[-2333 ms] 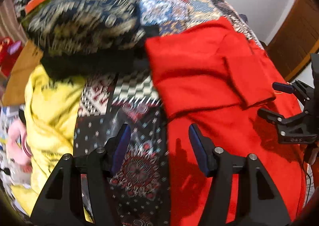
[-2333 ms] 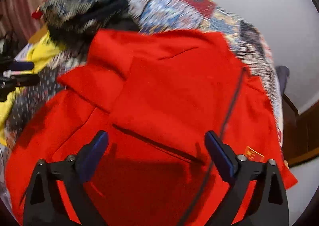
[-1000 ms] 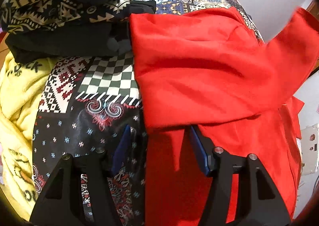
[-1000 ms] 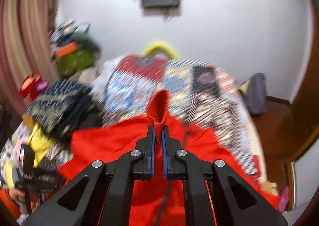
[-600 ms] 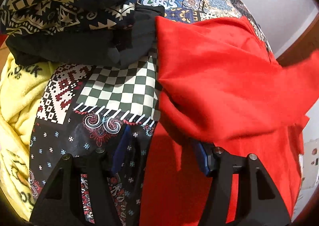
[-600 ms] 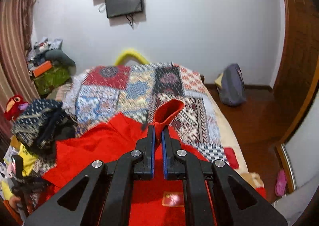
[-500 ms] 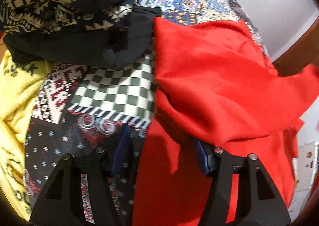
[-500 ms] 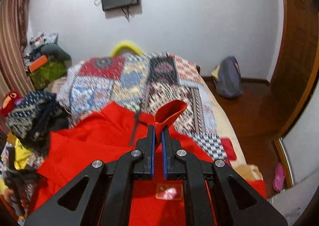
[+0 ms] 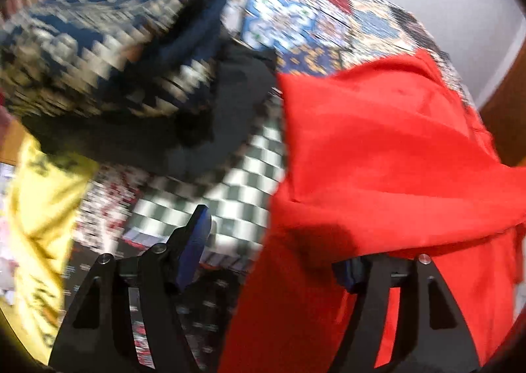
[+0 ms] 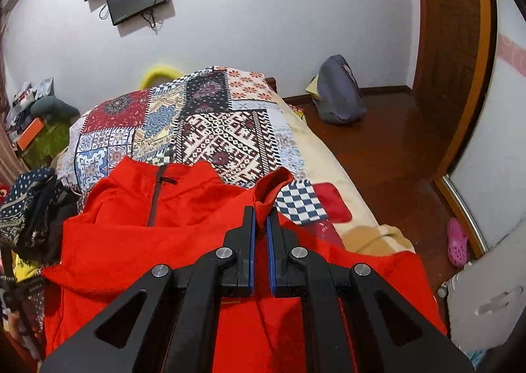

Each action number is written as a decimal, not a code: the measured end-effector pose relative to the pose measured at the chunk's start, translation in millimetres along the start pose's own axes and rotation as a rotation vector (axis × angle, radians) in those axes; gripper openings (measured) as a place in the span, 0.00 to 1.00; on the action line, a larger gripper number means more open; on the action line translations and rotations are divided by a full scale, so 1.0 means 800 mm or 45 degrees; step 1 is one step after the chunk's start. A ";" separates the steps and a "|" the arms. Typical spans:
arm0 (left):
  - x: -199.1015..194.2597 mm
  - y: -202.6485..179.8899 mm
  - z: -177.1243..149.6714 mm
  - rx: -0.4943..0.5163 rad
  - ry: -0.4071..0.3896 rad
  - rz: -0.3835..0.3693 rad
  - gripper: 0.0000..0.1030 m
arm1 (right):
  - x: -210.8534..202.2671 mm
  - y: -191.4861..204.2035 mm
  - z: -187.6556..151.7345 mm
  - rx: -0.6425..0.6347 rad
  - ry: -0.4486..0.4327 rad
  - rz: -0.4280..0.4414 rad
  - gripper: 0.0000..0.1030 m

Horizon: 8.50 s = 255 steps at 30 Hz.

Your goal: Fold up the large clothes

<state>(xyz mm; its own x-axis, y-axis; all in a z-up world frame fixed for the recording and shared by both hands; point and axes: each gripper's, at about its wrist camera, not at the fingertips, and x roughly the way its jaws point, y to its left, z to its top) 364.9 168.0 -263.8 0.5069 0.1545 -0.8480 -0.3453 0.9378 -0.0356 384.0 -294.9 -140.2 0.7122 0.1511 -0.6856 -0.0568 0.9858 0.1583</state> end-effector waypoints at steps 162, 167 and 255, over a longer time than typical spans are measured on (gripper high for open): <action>0.006 -0.483 -0.073 1.078 0.163 -0.484 0.29 | 0.030 -0.070 -0.136 0.099 0.431 0.056 0.37; -0.011 -0.461 -0.047 0.971 0.114 -0.552 0.02 | 0.048 -0.061 -0.150 0.081 0.479 0.074 0.37; -0.096 -0.050 0.055 0.241 -0.189 -0.435 0.04 | 0.066 0.048 -0.117 -0.124 0.523 0.071 0.41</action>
<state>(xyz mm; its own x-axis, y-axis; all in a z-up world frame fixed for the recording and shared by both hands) 374.1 132.1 -173.9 0.6805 -0.1453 -0.7182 0.0069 0.9814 -0.1920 353.9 -242.4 -236.6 0.3691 0.2017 -0.9072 -0.1673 0.9746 0.1487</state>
